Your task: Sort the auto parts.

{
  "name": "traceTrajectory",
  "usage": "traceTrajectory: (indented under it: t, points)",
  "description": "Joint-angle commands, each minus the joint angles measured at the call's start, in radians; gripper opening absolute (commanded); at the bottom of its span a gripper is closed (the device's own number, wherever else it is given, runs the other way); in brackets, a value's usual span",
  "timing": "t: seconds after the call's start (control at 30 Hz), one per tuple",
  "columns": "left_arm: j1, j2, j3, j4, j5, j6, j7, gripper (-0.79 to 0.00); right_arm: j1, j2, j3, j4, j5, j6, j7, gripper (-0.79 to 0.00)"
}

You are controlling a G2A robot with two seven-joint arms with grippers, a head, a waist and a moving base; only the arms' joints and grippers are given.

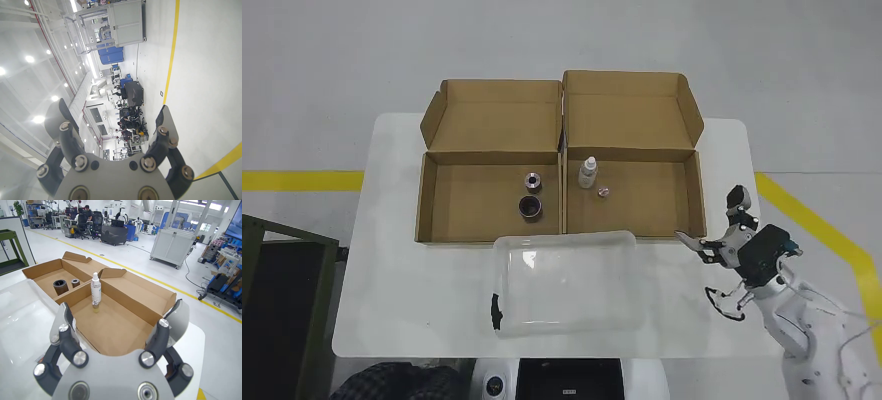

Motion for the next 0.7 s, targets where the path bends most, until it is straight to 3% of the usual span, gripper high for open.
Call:
traceTrajectory:
  t: [0.0,0.67]
  points:
    - [0.0,0.0,0.0,0.0,0.0,0.0,0.0,0.0,-0.016,0.0,0.011,0.0,-0.002,0.012,-0.014,0.0]
    - [0.0,0.0,0.0,0.0,0.0,0.0,0.0,0.0,-0.045,0.001,0.021,0.018,-0.012,0.074,-0.063,0.0]
